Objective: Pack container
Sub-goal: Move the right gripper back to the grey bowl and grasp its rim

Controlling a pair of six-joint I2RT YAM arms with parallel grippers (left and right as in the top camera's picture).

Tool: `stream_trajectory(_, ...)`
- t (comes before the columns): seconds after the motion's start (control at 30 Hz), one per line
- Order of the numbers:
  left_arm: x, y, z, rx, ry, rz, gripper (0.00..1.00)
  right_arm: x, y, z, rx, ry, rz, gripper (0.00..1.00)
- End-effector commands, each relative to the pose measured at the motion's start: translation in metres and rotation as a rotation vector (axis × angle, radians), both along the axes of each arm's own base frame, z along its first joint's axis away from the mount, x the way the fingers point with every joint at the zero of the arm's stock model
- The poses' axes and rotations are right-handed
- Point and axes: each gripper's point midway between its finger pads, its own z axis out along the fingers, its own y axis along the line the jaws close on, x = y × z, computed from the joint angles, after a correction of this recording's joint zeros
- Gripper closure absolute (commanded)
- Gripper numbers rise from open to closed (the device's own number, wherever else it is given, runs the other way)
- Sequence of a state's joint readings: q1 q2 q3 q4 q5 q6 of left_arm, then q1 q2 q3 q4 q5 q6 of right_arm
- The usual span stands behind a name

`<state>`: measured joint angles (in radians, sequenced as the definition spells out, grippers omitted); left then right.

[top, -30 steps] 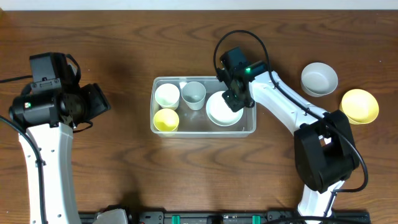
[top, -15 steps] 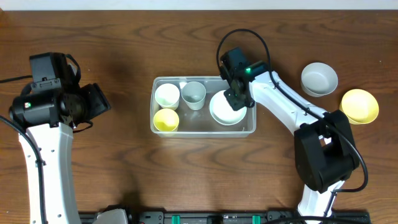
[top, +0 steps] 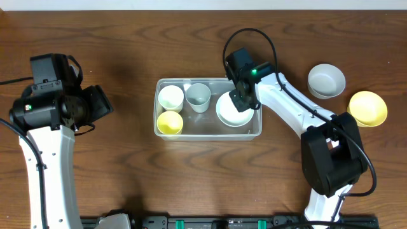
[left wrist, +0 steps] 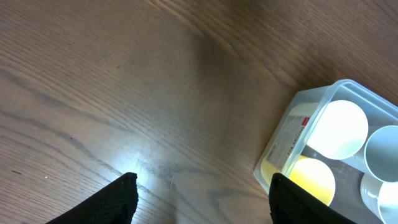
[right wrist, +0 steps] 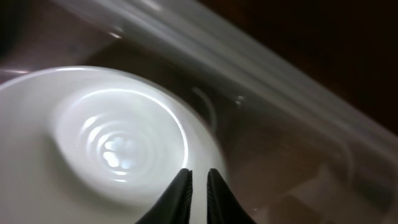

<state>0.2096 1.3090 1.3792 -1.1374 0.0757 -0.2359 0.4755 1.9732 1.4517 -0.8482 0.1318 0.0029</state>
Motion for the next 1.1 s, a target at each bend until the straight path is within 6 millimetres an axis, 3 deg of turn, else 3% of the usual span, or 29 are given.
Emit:
stream_trajectory(0.0,-0.001,0.002,0.0,-0.005,-0.001,0.011,0.32,0.001,0.02,0.036,0.113,-0.046,0.012,0.84)
stream_trajectory(0.1,-0.002,0.001,0.0,-0.006,0.002,0.011,0.32,0.002,0.024,0.083,0.156,-0.134,0.022,0.67)
stream_trajectory(0.17,-0.002,0.001,0.0,-0.004,0.002,0.008,0.32,0.006,0.014,0.122,0.168,-0.225,0.002,0.46)
stream_trajectory(0.23,-0.002,0.001,0.0,-0.004,0.002,0.008,0.32,0.013,-0.007,0.164,0.174,-0.336,-0.047,0.34)
stream_trajectory(0.3,-0.002,0.001,0.0,-0.004,0.003,0.008,0.32,0.019,-0.031,0.191,0.187,-0.408,-0.101,0.23)
stream_trajectory(0.4,-0.002,0.001,0.0,-0.004,0.002,0.008,0.32,0.03,-0.085,0.21,0.187,-0.457,-0.23,0.16)
stream_trajectory(0.53,-0.002,0.001,0.0,-0.005,0.003,0.008,0.32,0.041,-0.15,0.185,0.176,-0.383,-0.343,0.11)
stream_trajectory(0.7,-0.002,0.001,0.0,-0.005,0.003,0.008,0.32,0.053,-0.205,0.121,0.106,-0.232,-0.392,0.06)
stream_trajectory(0.87,-0.002,0.001,0.0,-0.005,0.003,0.008,0.32,0.059,-0.231,0.067,0.085,-0.125,-0.439,0.06)
stream_trajectory(1.07,-0.002,0.001,0.0,-0.005,0.003,0.009,0.32,0.065,-0.234,0.019,0.069,-0.04,-0.398,0.07)
